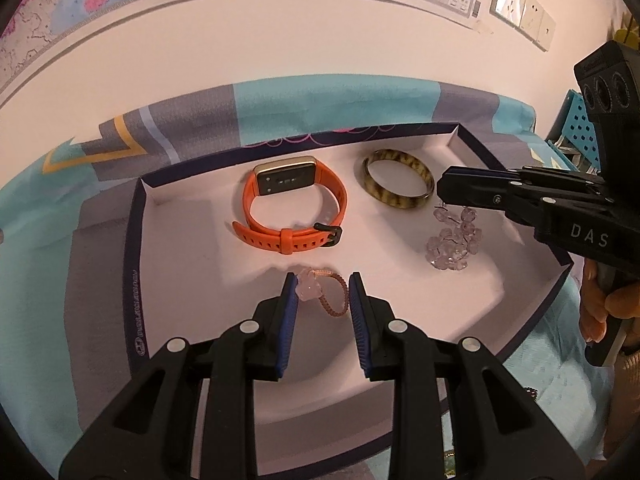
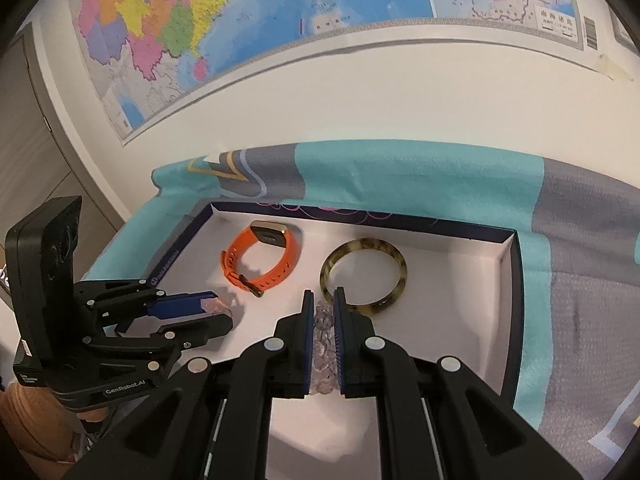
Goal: Organize jewelry
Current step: 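Lower the pink ring and crystal bracelet into the box and release both, then grasp the black ring with the left tool while the right tool grasps the dark beaded necklace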
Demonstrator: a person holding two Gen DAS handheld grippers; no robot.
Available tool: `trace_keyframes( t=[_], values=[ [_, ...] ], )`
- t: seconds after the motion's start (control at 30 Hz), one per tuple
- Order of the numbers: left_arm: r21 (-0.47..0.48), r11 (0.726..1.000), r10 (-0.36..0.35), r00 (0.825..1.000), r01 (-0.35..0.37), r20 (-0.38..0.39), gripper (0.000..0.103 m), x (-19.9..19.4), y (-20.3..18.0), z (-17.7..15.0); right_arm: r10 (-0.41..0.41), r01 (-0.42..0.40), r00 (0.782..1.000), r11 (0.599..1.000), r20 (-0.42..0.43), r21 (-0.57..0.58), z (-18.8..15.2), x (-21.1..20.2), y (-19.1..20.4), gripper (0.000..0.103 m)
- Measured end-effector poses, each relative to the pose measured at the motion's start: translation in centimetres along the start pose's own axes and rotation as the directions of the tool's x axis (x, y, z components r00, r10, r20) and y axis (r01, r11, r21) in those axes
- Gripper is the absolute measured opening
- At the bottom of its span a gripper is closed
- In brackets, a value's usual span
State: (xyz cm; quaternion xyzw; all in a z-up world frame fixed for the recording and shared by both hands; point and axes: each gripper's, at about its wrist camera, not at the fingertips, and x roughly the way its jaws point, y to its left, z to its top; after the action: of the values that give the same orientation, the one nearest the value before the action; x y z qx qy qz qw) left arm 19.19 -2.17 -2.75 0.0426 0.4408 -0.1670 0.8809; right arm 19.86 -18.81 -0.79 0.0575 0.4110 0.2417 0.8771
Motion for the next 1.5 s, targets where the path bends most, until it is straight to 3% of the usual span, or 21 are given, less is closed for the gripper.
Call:
trace_keyframes(
  t=[0.37, 0.5, 0.57, 0.83, 1.13, 1.5],
  values=[
    [-0.006, 1.000, 0.005, 1.000, -0.005, -0.004, 0.029, 0.4, 0.1, 0.3, -0.035, 0.035, 0.999, 0.999, -0.025, -0.001, -0.1, 0.9, -0.4, 0.012],
    [-0.013, 1.000, 0.019, 1.000, -0.019, 0.005, 0.030, 0.1, 0.2, 0.2, -0.053, 0.053, 0.999, 0.999, -0.013, -0.002, -0.2, 0.5, -0.4, 0.018],
    [-0.020, 1.000, 0.024, 1.000, -0.023, 0.020, 0.040, -0.5, 0.4, 0.2, -0.062, 0.062, 0.998, 0.998, 0.004, 0.005, -0.2, -0.1, -0.5, 0.034],
    [0.009, 1.000, 0.027, 0.991, -0.029, 0.129, 0.047, -5.8, 0.2, -1.6, -0.006, 0.011, 0.998, 0.997, 0.065, -0.071, -1.9, -5.1, 1.6, 0.038],
    [0.068, 0.998, -0.020, 0.990, 0.011, 0.143, 0.048, -9.3, -1.1, -6.6, 0.050, -0.061, 0.997, 0.977, -0.056, -0.206, -8.3, -6.9, 5.3, 0.037],
    [0.054, 0.996, -0.069, 0.993, 0.064, 0.092, 0.048, -9.3, -1.5, -10.2, 0.087, -0.107, 0.987, 0.984, -0.138, -0.146, -12.1, -5.6, 5.0, 0.023]
  ],
)
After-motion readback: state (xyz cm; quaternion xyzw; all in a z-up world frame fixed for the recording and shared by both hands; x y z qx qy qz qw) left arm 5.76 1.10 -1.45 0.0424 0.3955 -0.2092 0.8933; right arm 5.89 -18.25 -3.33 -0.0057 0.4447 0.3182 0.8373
